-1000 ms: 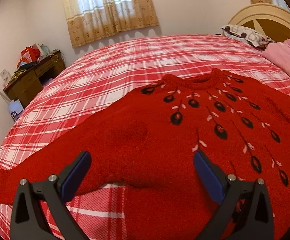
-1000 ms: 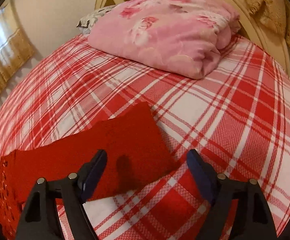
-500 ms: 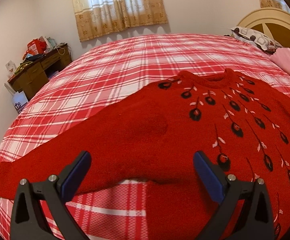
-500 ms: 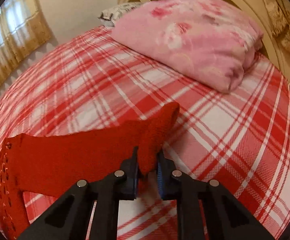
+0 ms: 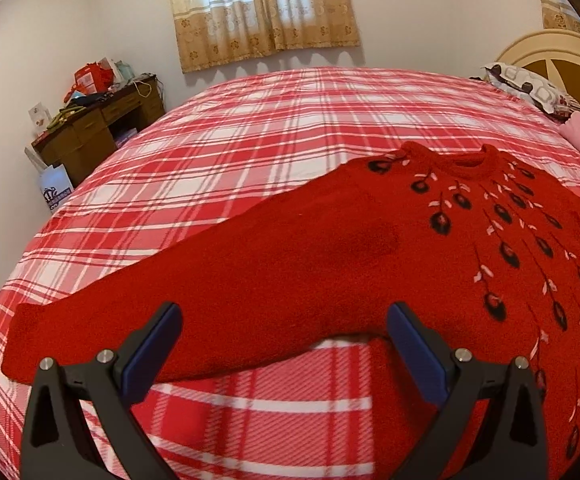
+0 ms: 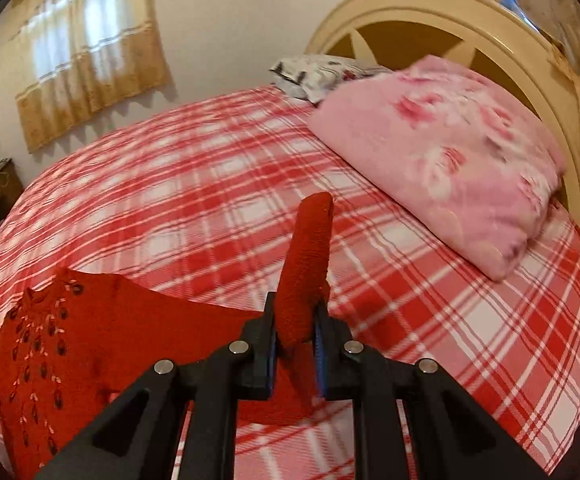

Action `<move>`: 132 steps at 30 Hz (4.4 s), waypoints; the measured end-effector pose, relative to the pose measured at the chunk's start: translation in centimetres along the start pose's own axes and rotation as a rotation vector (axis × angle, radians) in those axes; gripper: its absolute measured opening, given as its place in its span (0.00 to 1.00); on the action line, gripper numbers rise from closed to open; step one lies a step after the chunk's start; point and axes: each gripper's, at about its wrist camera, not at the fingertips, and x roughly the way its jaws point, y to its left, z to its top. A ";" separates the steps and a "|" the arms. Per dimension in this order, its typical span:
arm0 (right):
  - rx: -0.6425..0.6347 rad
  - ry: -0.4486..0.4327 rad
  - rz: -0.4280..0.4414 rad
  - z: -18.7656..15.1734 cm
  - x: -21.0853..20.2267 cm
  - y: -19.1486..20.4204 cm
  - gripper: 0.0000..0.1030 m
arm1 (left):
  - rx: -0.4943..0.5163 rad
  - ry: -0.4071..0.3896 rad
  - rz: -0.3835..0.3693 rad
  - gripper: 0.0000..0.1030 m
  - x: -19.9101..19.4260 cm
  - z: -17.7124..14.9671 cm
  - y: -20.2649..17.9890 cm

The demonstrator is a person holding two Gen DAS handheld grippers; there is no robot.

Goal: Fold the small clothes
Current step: 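Lift the sleeve with the right gripper, fold it across the body, release, then move the left gripper to the other sleeve cuff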

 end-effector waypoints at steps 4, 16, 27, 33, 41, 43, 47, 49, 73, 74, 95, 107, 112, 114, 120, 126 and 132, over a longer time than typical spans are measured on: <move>-0.040 -0.015 0.030 0.5 -0.4 2.3 0.14 | -0.009 -0.005 0.023 1.00 0.0 -0.1 1.5; -0.134 -0.078 0.123 1.8 -2.9 9.0 0.14 | -0.067 0.023 0.057 1.00 0.7 -1.3 5.1; -0.220 -0.143 0.240 3.4 -6.0 16.6 0.14 | -0.076 0.034 0.022 1.00 0.0 -2.5 5.2; -0.273 -0.144 0.306 3.1 -6.4 21.4 0.14 | -0.109 0.042 -0.025 1.00 -1.1 -3.0 4.5; -0.345 -0.142 0.371 1.8 -6.7 27.3 0.14 | -0.128 0.030 -0.092 1.00 -2.5 -2.9 3.3; -0.366 -0.144 0.379 1.4 -6.8 28.6 0.14 | -0.132 0.021 -0.098 1.00 -2.8 -2.9 3.4; -0.375 -0.134 0.411 0.9 -6.6 30.7 0.14 | -0.140 0.008 -0.100 1.00 -3.2 -2.9 3.6; -0.383 -0.127 0.431 0.4 -6.4 32.3 0.14 | -0.148 0.006 -0.099 1.00 -3.2 -3.0 3.8; -0.704 0.218 0.699 -18.1 0.1 45.6 0.42 | -0.197 0.039 0.032 1.00 -3.5 -5.3 9.0; -0.660 0.215 0.710 -17.1 0.0 43.9 0.43 | -0.199 0.040 0.032 1.00 -3.4 -5.2 9.0; -0.377 0.110 0.210 -13.4 7.7 30.3 0.58 | 0.075 0.074 0.114 1.00 4.7 1.2 -1.9; -0.429 0.096 0.261 -14.7 7.7 31.4 0.76 | -0.042 0.034 0.010 1.00 2.5 0.1 1.0; -0.430 0.080 0.254 -15.1 7.3 31.4 0.76 | -0.056 0.068 0.005 1.00 2.0 -1.3 3.5; -0.423 0.076 0.262 -15.2 7.1 31.2 0.76 | -0.084 0.083 0.002 1.00 1.7 -2.2 4.8; -0.410 0.076 0.278 -15.1 7.1 31.0 0.77 | -0.185 0.099 0.068 1.00 0.2 -5.1 9.3; -0.403 0.072 0.285 -15.1 7.1 30.8 0.77 | -0.284 0.123 0.140 1.00 -0.1 -7.3 14.7; -0.402 0.071 0.288 -15.0 7.1 30.7 0.78 | -0.473 0.135 0.165 0.95 -0.3 -9.0 20.5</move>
